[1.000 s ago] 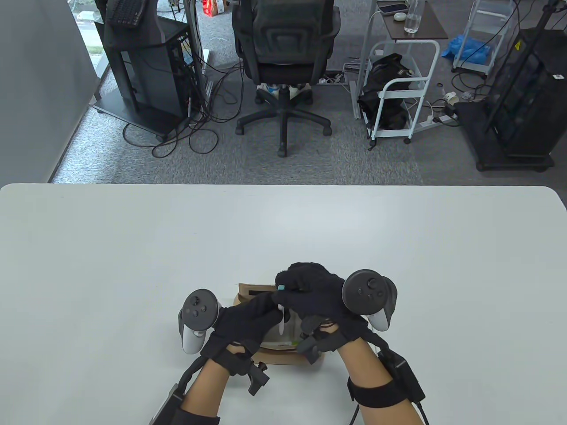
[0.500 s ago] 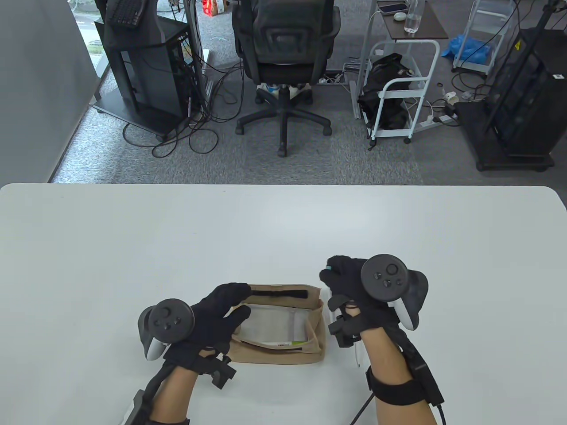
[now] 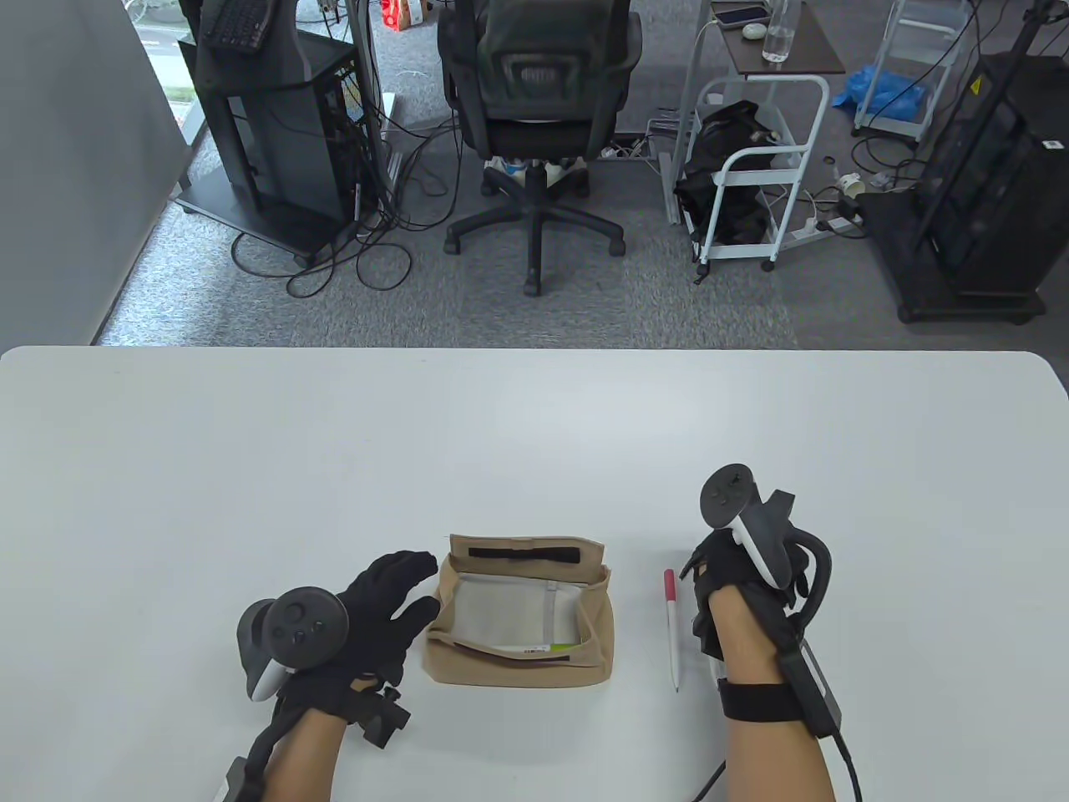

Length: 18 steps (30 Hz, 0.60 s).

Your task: Twist to extend twist pen refills

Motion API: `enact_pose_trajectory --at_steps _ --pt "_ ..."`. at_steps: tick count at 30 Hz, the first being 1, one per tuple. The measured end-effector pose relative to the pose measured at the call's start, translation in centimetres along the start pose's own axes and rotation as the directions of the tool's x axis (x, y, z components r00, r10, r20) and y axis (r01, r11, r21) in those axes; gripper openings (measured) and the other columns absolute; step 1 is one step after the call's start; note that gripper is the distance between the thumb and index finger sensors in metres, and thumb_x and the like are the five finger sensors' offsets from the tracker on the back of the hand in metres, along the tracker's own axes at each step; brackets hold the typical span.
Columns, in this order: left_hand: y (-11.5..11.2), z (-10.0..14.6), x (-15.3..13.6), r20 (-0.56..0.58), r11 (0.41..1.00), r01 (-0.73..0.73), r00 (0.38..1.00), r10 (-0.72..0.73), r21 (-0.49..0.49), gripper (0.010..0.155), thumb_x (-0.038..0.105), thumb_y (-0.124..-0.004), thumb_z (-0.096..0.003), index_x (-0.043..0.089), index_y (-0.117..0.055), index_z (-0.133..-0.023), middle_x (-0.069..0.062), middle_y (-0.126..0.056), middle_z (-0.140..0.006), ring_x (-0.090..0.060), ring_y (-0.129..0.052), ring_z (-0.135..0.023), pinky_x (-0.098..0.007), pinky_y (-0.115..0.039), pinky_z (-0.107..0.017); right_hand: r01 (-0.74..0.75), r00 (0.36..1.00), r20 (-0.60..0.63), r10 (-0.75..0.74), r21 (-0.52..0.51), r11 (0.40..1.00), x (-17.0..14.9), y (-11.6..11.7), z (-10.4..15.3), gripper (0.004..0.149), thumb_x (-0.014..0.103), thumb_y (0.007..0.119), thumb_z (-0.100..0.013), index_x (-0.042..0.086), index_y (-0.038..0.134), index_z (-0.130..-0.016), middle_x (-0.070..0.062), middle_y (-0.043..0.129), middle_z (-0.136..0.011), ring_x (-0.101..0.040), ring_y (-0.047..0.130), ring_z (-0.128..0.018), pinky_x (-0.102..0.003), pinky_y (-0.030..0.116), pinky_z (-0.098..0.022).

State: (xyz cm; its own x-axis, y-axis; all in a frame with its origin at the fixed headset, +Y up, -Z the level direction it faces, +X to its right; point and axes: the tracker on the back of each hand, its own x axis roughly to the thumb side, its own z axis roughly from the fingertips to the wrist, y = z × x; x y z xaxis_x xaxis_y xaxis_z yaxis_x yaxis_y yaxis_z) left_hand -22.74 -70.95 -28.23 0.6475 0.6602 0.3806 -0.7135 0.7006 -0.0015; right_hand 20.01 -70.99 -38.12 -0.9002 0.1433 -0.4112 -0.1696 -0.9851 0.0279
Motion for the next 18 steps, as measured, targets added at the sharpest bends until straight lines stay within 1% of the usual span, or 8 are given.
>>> enact_pose_trajectory --at_steps 2,9,18 --pt "0.1 0.1 0.0 0.000 1.000 -0.002 1.000 0.002 0.001 0.064 0.041 -0.085 -0.0435 0.009 -0.075 -0.097 -0.022 -0.078 -0.096 -0.045 -0.091 -0.081 -0.061 -0.072 -0.059 -0.010 1.000 -0.027 0.009 -0.041 0.999 -0.5 1.0 -0.4 0.050 0.029 0.100 -0.036 -0.011 0.099 -0.066 -0.028 0.107 -0.049 -0.048 0.094 -0.059 -0.070 0.069 -0.052" --pt "0.2 0.3 0.1 0.004 1.000 0.010 1.000 -0.010 0.008 0.064 0.042 -0.085 -0.0435 0.009 -0.075 -0.098 -0.022 -0.078 -0.097 -0.045 -0.090 -0.082 -0.061 -0.072 -0.059 -0.043 0.997 -0.065 0.043 -0.002 0.999 -1.7 3.4 -1.3 0.051 0.031 0.100 -0.036 -0.010 0.100 -0.066 -0.026 0.108 -0.048 -0.045 0.096 -0.058 -0.069 0.071 -0.052" --pt "0.2 0.4 0.1 0.000 1.000 0.026 1.000 -0.026 0.007 0.065 0.041 -0.085 -0.0434 0.009 -0.074 -0.098 -0.022 -0.077 -0.097 -0.045 -0.090 -0.082 -0.061 -0.072 -0.059 -0.099 0.993 -0.067 0.098 -0.010 0.995 -1.6 4.6 -1.5 0.051 0.032 0.100 -0.035 -0.010 0.100 -0.065 -0.025 0.109 -0.048 -0.045 0.096 -0.058 -0.068 0.072 -0.052"
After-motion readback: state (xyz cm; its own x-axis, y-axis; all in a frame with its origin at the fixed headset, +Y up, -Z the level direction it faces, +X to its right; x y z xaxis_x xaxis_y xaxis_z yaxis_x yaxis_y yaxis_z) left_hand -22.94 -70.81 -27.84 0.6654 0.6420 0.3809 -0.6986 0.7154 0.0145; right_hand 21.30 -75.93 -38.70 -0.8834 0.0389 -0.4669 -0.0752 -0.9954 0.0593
